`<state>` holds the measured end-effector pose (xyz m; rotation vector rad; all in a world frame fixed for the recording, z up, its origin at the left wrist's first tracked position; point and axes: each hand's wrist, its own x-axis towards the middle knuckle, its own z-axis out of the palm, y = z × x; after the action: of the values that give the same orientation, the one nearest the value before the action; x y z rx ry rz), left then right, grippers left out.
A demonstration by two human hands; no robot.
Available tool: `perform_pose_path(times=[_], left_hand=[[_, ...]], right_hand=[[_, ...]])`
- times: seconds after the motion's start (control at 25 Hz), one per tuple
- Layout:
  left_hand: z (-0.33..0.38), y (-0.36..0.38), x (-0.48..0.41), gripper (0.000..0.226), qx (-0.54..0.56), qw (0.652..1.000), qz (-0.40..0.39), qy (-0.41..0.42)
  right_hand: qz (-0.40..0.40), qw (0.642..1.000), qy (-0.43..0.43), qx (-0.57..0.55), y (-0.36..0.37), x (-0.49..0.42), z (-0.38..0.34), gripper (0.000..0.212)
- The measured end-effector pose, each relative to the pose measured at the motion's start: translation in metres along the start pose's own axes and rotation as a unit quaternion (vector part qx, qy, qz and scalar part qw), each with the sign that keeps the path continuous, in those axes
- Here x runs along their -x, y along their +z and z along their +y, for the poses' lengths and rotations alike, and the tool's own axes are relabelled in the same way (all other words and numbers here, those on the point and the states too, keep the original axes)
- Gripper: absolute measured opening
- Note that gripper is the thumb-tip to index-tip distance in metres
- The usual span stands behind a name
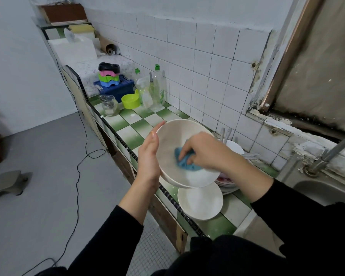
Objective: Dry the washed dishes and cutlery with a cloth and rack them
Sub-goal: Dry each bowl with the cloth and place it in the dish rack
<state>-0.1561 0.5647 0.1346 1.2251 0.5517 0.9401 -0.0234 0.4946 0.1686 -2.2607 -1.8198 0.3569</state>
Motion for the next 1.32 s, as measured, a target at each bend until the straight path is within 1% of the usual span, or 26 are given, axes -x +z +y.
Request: perform_pose_path(times=[0.04,0.08,0.12,0.16,0.2,0.24,0.28,0.32,0.36,0.4,0.44,0.48,0.52,0.6,0.64,0.76,0.8,0.88,0.92,0.96,1.0,1.08,1.16,1.2,1.28,1.32], left_hand=[[-0.002,0.003,0.001,0.027,0.005,1.000,-0.011,-0.004],[-0.001,0.006,0.002,0.027,0.009,1.000,-0.018,-0.007],[0.000,0.007,0.001,0.027,0.003,1.000,-0.011,-0.004],[0.002,0.006,0.000,0.027,0.004,1.000,0.004,-0.003],[0.004,0.003,-0.003,0.029,0.005,1.000,0.025,-0.003],[0.005,-0.001,-0.005,0.031,0.006,0.999,0.039,-0.006],[0.006,-0.004,-0.007,0.031,-0.003,0.999,0.047,-0.010],[0.007,-0.006,-0.009,0.030,-0.018,0.999,0.047,-0.016],[0.007,-0.008,-0.011,0.028,-0.038,0.998,0.040,-0.027],[0.009,-0.009,-0.013,0.028,-0.054,0.997,0.030,-0.040],[0.012,-0.010,-0.016,0.028,-0.067,0.996,0.021,-0.053],[0.016,-0.011,-0.018,0.028,-0.074,0.995,0.013,-0.066],[0.018,-0.011,-0.020,0.030,-0.076,0.994,0.006,-0.079],[0.019,-0.012,-0.020,0.033,-0.079,0.991,0.001,-0.109],[0.018,-0.012,-0.020,0.033,-0.080,0.989,0.000,-0.123],[0.022,-0.008,-0.021,0.035,-0.064,0.988,-0.002,-0.142],[0.026,-0.007,-0.023,0.035,-0.057,0.989,0.005,-0.137],[0.030,-0.004,-0.028,0.034,-0.029,0.992,0.021,-0.119],[0.030,-0.001,-0.028,0.033,-0.014,0.993,0.025,-0.111],[0.028,0.001,-0.027,0.033,-0.005,0.994,0.027,-0.103],[0.024,0.004,-0.025,0.033,0.000,0.995,0.028,-0.096],[0.015,0.007,-0.019,0.033,-0.011,0.997,0.026,-0.077],[0.008,0.005,-0.016,0.032,-0.028,0.999,0.025,-0.036],[0.007,0.004,-0.015,0.030,-0.030,0.999,0.023,-0.012],[0.006,0.005,-0.013,0.028,-0.025,0.999,0.017,0.013],[0.006,0.009,-0.010,0.028,-0.016,1.000,0.013,0.016]], right_hand=[[0.053,0.997,0.015,-0.045,0.002,-0.004,-0.003,0.032],[0.079,0.990,0.002,-0.120,0.005,-0.006,-0.007,0.032],[0.062,0.981,-0.034,-0.180,0.007,-0.004,-0.012,0.031],[0.011,0.977,-0.071,-0.198,0.010,-0.001,-0.015,0.031],[-0.051,0.977,-0.097,-0.185,0.012,0.003,-0.014,0.030],[-0.105,0.978,-0.106,-0.143,0.012,0.004,-0.008,0.029],[-0.140,0.982,-0.108,-0.060,0.008,0.002,0.000,0.029],[-0.139,0.983,-0.111,0.049,0.004,-0.004,0.009,0.031],[-0.104,0.976,-0.116,0.155,0.000,-0.008,0.015,0.033],[-0.052,0.966,-0.122,0.220,-0.003,-0.011,0.019,0.033],[-0.012,0.964,-0.130,0.231,-0.005,-0.012,0.019,0.032],[-0.007,0.968,-0.135,0.211,-0.005,-0.012,0.020,0.031],[-0.038,0.974,-0.137,0.175,-0.005,-0.010,0.021,0.030],[-0.137,0.975,-0.118,0.133,-0.012,-0.006,0.023,0.030],[-0.143,0.973,-0.109,0.143,-0.015,-0.005,0.023,0.030],[-0.056,0.972,-0.122,0.192,-0.019,-0.006,0.021,0.031],[-0.052,0.974,-0.123,0.186,-0.019,-0.006,0.019,0.031],[-0.091,0.984,-0.110,0.108,-0.018,-0.002,0.014,0.029],[-0.118,0.988,-0.098,0.028,-0.017,0.001,0.011,0.027],[-0.143,0.983,-0.083,-0.075,-0.017,0.004,0.007,0.025],[-0.163,0.966,-0.069,-0.191,-0.016,0.007,0.003,0.024],[-0.163,0.909,-0.038,-0.382,-0.009,0.011,-0.006,0.026],[-0.114,0.864,0.026,-0.490,0.001,0.011,-0.016,0.022],[-0.086,0.831,0.068,-0.546,0.006,0.009,-0.022,0.019],[-0.008,0.735,0.127,-0.666,0.013,-0.001,-0.033,0.015],[0.050,0.692,0.147,-0.705,0.015,-0.007,-0.037,0.016]])
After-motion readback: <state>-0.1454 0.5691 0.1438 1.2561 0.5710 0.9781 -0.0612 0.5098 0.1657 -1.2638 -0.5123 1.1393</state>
